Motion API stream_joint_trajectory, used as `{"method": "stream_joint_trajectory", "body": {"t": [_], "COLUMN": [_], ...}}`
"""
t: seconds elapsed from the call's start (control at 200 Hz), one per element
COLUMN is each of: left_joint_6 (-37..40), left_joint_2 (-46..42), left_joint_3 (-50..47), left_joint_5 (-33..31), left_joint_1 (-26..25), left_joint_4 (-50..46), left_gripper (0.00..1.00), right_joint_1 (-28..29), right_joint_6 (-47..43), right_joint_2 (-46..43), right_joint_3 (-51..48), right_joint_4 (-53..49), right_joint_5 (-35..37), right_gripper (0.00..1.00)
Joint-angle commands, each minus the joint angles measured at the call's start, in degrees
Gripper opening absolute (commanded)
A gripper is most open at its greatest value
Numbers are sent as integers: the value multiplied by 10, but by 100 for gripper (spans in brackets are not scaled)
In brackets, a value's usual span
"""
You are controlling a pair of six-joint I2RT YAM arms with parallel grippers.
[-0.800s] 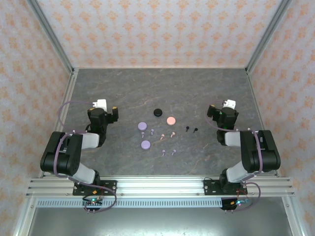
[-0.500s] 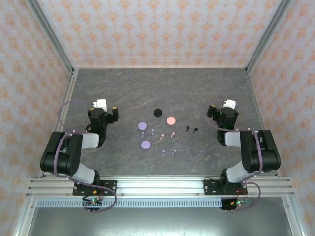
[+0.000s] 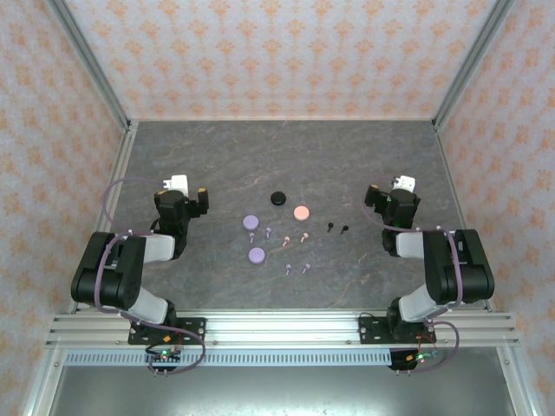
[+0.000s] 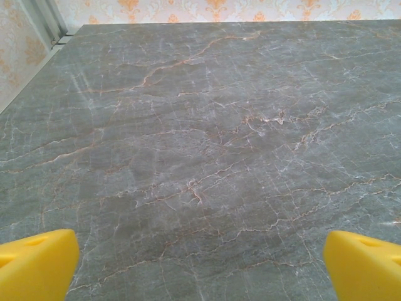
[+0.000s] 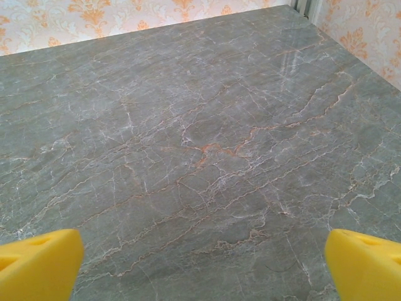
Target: Insert wireless bluetooth earbuds into charging case
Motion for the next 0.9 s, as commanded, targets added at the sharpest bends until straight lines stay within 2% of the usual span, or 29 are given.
{"method": "stream_joint_trajectory", "body": {"t": [0.0, 0.135, 0.295, 0.37, 0.465, 0.671, 0.756, 0.896], "left_joint_6": [-8, -36, -118, -143, -170, -237, -262, -293], "left_joint_2": [-55, -158, -227, -236, -251, -246, -243, -245], "left_joint_3": [27, 65, 130, 168, 186, 229, 220, 200], "left_joint_5": [-56, -69, -80, -31, 48, 128, 170, 177], "left_joint_1": [-12, -15, -15, -15, -15, -15, -17, -21], "left_joint_4": [-78, -215, -379, -440, -467, -550, -544, -522], "left_gripper": [100, 100, 100, 100, 100, 100, 100, 100], "right_joint_1": [-1, -2, -1, -1, 9, 106, 157, 244], "right_joint_6": [5, 5, 29, 54, 80, 105, 122, 136], "right_joint_2": [-3, -47, -115, -135, -143, -87, -54, 20], "right_joint_3": [0, 17, 80, 124, 182, 324, 362, 431], "right_joint_4": [0, -61, -242, -335, -440, -666, -706, -758], "right_joint_5": [-10, -13, -41, -85, -142, -152, -138, -103], "right_gripper": [99, 99, 99, 96, 93, 93, 93, 93]}}
